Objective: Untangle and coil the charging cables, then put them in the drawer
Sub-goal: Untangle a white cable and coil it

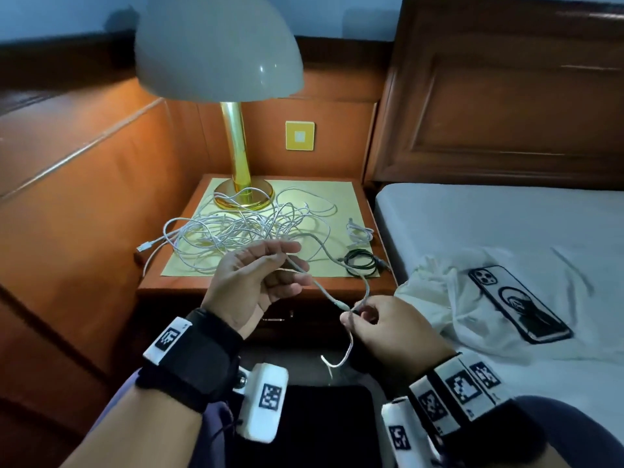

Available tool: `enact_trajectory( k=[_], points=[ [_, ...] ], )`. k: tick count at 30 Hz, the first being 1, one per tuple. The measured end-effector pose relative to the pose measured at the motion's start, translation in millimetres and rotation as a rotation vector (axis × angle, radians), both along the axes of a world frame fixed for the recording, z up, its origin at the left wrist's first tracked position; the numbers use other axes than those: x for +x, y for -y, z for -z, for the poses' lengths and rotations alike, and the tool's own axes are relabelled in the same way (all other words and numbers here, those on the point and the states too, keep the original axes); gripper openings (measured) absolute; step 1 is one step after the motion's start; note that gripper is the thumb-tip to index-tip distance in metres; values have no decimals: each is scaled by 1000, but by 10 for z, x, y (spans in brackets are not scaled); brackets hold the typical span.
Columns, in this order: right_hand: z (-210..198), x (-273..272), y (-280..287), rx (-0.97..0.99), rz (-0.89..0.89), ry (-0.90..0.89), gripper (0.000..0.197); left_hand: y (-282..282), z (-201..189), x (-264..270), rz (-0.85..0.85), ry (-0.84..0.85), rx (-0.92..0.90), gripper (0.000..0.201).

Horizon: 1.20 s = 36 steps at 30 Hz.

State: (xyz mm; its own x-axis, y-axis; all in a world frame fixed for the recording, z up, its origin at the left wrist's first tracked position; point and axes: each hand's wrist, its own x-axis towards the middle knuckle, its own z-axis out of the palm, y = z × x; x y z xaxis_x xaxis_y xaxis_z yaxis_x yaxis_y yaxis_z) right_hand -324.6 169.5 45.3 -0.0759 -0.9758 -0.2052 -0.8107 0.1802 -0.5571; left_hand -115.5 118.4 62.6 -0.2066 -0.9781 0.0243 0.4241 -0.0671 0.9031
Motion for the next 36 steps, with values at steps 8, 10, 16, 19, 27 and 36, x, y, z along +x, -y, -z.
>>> enact_trajectory(
  k=[8, 10, 16, 19, 27, 36],
  points=[
    [-82, -158, 316, -12, -180, 355, 26, 180, 107, -192, 24, 123, -106, 19],
    [-96, -48, 387, 102, -212, 592, 24, 243, 132, -237, 5, 192, -140, 17],
    [-99, -17, 490, 271, -20, 1105, 30, 527, 390, -272, -118, 740, -425, 18],
    [-138, -114, 550, 253, 44, 1364, 26, 605, 454, -332, -138, 1054, -542, 4],
    [-198, -826, 824, -373, 621, 1584, 27, 731, 380, -181, 103, 630, -96, 30],
    [159, -424, 823, -499, -14, 322, 24, 623, 550, -363, -143, 1191, -685, 9]
  ],
)
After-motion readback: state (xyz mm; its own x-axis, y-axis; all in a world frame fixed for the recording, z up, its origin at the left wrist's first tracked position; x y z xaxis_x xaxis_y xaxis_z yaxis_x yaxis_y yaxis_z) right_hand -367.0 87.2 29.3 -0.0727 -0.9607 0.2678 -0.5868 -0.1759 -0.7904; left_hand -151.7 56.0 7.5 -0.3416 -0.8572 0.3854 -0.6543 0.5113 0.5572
